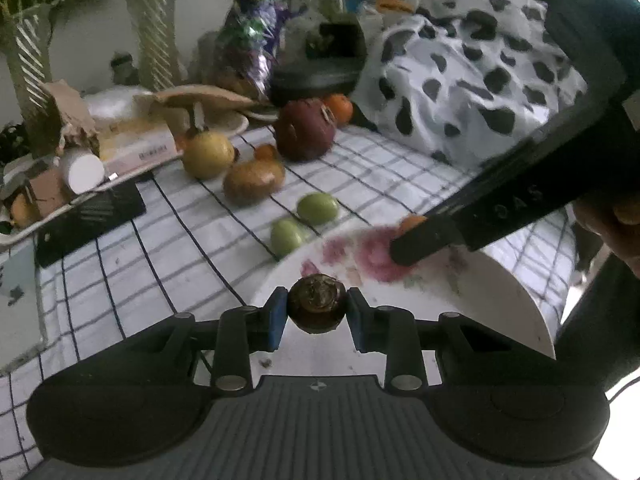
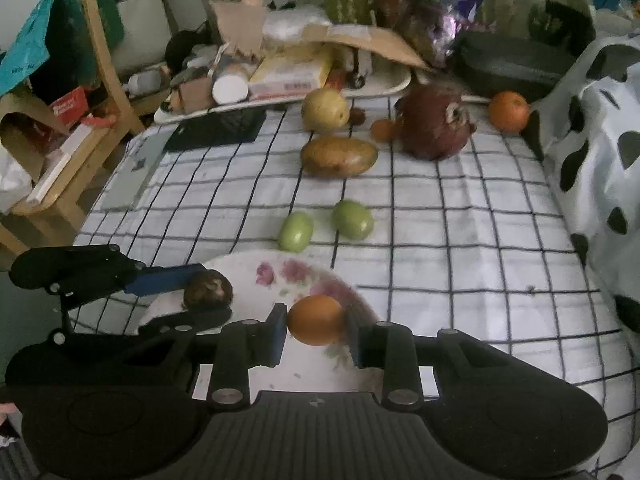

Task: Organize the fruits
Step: 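Carry both fruits over the white plate and open both grippers to drop them, then lift both open grippers away from the plate, then grasp a green plum with the left gripper, then hold the green plum in the left gripper while the right grasps the brown mango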

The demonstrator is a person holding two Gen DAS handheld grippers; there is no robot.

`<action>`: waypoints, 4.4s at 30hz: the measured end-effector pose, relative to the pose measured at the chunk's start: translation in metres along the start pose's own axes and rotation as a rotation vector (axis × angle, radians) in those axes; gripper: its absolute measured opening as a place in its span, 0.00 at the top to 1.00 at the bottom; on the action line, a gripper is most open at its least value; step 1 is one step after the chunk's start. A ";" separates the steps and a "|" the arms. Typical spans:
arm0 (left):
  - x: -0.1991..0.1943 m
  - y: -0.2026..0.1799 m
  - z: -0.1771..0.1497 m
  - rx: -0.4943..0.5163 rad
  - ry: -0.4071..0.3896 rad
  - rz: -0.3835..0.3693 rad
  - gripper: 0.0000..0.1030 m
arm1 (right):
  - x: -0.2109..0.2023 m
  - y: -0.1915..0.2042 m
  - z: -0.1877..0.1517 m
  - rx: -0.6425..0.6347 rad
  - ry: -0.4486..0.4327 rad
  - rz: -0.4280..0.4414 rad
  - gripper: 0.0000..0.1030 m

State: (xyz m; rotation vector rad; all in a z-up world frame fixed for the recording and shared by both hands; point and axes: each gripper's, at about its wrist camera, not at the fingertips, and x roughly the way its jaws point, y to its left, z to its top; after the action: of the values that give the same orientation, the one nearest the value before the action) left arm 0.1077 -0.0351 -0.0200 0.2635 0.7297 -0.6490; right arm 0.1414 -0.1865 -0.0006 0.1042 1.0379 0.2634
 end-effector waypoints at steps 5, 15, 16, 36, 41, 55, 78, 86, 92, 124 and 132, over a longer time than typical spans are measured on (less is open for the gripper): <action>0.008 0.001 -0.005 0.007 0.037 -0.010 0.70 | 0.009 0.000 -0.001 0.011 0.035 0.008 0.69; 0.015 -0.003 -0.005 0.051 0.076 -0.021 0.69 | 0.020 -0.001 0.000 0.024 0.078 0.021 0.68; 0.016 -0.004 -0.005 0.057 0.079 -0.018 0.69 | 0.020 -0.001 0.000 0.025 0.079 0.022 0.68; -0.003 -0.014 -0.008 0.060 0.034 0.055 0.38 | -0.011 -0.007 0.002 0.047 -0.021 -0.014 0.38; -0.013 -0.018 -0.011 0.038 0.015 0.073 0.38 | -0.022 -0.008 -0.008 0.028 -0.038 -0.046 0.33; -0.036 -0.032 -0.012 -0.007 -0.031 0.129 0.38 | -0.032 -0.005 -0.028 0.018 -0.079 -0.109 0.03; -0.022 -0.015 0.001 -0.154 -0.048 0.130 0.38 | -0.034 -0.038 -0.023 0.085 -0.126 -0.175 0.03; -0.009 -0.001 0.004 -0.152 -0.062 0.112 0.38 | -0.034 -0.033 -0.014 0.046 -0.140 -0.212 0.03; 0.003 0.012 0.008 -0.167 -0.069 0.074 0.38 | -0.025 -0.030 -0.008 0.017 -0.128 -0.228 0.03; 0.072 0.049 0.043 -0.152 0.045 -0.087 0.73 | 0.017 -0.045 0.041 -0.086 -0.093 -0.290 0.03; 0.068 0.054 0.044 0.014 0.048 0.139 0.73 | 0.021 -0.044 0.045 -0.102 -0.091 -0.295 0.03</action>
State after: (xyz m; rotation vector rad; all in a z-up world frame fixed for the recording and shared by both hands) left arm 0.2035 -0.0433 -0.0346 0.3406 0.7463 -0.5174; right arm 0.1973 -0.2212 -0.0050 -0.1274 0.9340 0.0426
